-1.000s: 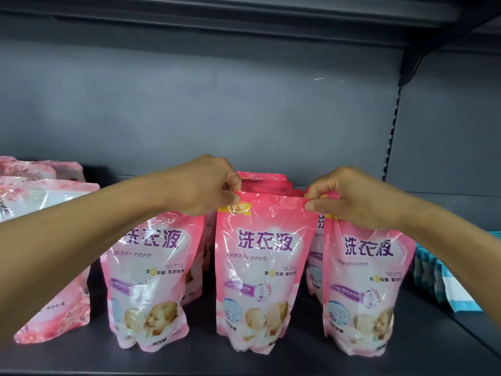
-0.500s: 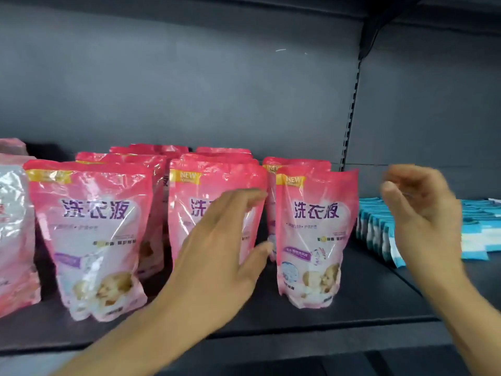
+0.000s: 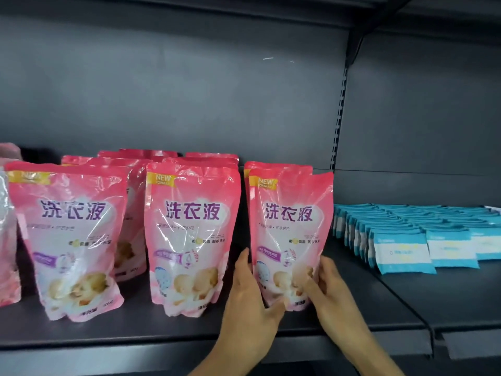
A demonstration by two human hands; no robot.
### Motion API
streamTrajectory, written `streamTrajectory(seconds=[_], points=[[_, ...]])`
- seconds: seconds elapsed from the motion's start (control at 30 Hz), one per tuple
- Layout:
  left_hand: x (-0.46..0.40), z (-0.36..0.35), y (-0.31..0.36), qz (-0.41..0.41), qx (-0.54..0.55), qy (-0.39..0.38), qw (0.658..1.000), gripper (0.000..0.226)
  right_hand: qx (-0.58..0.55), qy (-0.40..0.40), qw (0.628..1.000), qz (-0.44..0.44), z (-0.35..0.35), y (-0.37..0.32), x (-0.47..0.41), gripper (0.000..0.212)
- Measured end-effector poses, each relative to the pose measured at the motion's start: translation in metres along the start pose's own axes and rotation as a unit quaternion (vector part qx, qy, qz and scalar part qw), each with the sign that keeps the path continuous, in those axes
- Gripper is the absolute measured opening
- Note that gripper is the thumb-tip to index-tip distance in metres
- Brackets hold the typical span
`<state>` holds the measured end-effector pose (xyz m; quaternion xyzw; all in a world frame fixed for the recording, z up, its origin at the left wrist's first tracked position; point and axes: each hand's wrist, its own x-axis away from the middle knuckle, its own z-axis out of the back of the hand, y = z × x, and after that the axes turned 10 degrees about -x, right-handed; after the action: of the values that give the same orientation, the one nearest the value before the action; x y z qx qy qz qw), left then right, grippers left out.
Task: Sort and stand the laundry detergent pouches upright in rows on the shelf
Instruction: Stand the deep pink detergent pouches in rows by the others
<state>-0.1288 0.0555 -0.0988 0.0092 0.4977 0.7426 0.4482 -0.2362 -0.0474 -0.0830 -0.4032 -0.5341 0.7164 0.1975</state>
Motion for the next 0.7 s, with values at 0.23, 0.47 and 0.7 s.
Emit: streamTrajectory(seconds=[0.23, 0.47, 0.7], points=[[0.000, -0.004, -0.004, 0.005, -0.022, 0.042, 0.999, 0.088, 0.004, -0.014, 1.000, 0.010, -0.001, 0.003, 0.003, 0.015], [0.000, -0.005, -0.008, -0.010, -0.050, 0.041, 0.998, 0.080, 0.022, -0.012, 1.000, 0.015, -0.002, 0.003, 0.006, 0.015], [0.011, 0.001, -0.007, -0.027, -0.054, 0.053, 0.997, 0.081, 0.004, -0.004, 1.000, 0.024, -0.001, 0.000, 0.012, 0.044]])
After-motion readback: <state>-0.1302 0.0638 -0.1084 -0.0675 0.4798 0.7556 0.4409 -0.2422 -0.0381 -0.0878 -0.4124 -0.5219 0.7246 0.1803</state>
